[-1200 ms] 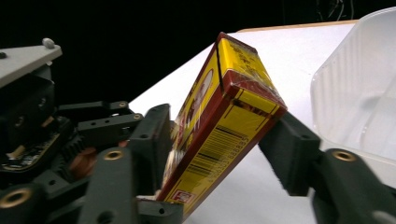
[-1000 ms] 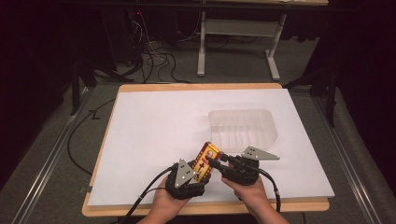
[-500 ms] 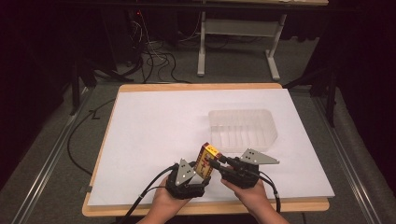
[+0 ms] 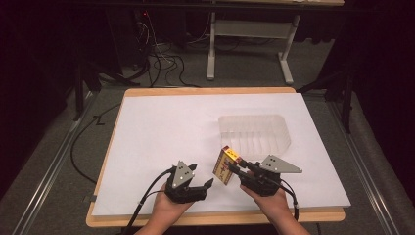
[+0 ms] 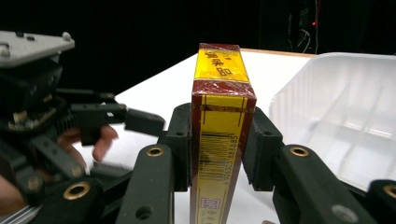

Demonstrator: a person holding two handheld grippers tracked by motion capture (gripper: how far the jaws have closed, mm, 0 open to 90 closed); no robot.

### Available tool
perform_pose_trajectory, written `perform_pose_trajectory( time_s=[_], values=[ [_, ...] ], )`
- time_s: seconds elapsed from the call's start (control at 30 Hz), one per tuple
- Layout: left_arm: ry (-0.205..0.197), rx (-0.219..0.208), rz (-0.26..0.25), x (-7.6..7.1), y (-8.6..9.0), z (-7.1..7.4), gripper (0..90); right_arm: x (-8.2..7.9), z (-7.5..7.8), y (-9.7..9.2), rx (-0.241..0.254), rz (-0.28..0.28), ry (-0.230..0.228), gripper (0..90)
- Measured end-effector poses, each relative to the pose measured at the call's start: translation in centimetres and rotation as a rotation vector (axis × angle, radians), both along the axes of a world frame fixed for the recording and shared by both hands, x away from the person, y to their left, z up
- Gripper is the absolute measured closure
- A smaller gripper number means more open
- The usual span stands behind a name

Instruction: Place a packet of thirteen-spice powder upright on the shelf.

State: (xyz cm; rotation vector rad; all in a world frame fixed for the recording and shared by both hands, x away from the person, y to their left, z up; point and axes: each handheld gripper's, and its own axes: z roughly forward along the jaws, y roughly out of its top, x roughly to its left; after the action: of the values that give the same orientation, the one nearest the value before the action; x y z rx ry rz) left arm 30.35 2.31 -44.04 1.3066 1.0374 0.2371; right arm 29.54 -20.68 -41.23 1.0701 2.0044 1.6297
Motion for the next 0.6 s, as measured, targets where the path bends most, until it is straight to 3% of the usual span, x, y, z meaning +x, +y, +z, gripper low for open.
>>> perform_pose_trajectory(
  time_s=[0.1,0.27,0.43,0.6],
  values=[
    [0.005,-0.022,0.038,1.0,1.4,0.5,27.0,0.0,0.1,-0.4,-0.013,-0.012,-0.014,68.3],
    [0.016,-0.009,0.066,2.1,2.7,0.5,27.5,0.1,0.3,-0.8,-0.021,-0.031,-0.024,68.3],
    [0.036,0.018,0.105,3.3,4.4,0.3,29.3,0.0,0.6,-1.2,-0.027,-0.043,-0.034,68.4],
    [0.026,0.057,0.139,3.7,4.6,-0.2,28.7,0.0,1.2,-1.8,-0.021,-0.076,-0.045,68.4]
  ],
)
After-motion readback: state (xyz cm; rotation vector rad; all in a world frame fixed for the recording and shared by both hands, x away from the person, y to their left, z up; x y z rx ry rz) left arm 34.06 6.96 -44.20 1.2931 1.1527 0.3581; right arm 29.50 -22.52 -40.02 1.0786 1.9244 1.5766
